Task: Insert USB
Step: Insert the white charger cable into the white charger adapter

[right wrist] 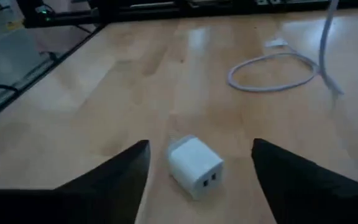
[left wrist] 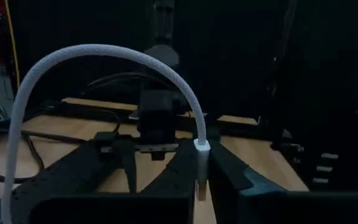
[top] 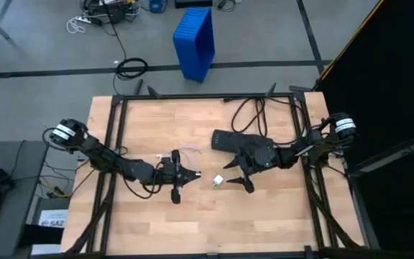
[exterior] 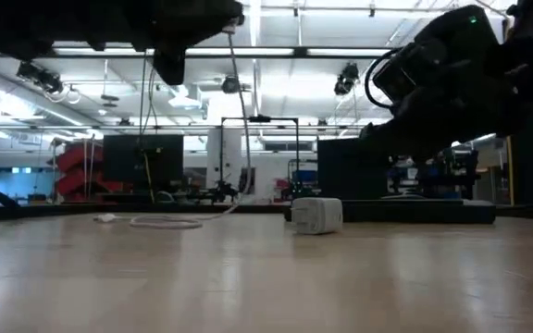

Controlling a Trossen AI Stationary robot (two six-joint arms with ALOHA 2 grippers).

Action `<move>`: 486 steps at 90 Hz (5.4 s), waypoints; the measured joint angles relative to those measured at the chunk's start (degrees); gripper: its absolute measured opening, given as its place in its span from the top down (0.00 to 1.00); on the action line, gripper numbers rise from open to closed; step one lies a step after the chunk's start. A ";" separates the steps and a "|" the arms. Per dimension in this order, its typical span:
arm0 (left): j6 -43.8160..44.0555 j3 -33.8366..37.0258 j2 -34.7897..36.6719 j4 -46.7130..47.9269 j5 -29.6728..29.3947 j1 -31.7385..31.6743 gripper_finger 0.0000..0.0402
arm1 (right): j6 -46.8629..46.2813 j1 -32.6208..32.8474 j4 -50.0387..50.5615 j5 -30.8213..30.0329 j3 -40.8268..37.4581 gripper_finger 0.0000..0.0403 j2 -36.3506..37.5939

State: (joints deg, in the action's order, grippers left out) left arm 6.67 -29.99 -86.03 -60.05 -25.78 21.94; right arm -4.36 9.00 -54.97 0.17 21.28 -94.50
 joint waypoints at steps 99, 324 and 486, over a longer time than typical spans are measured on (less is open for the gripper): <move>8.44 -2.28 -2.81 8.67 4.65 -2.81 0.99 | 0.98 -1.38 -5.96 5.46 8.31 0.46 -19.80; 32.92 -8.79 -5.04 63.75 21.22 -12.18 0.88 | -5.10 -1.86 19.11 4.15 14.05 0.72 -8.41; 11.20 -32.05 -18.67 63.64 21.23 -12.63 0.33 | -5.21 -0.95 15.85 5.88 14.03 0.71 -8.50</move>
State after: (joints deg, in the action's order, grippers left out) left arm 17.87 -62.04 -104.71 3.59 -4.55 9.31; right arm -9.56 8.05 -39.12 6.04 35.31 -103.00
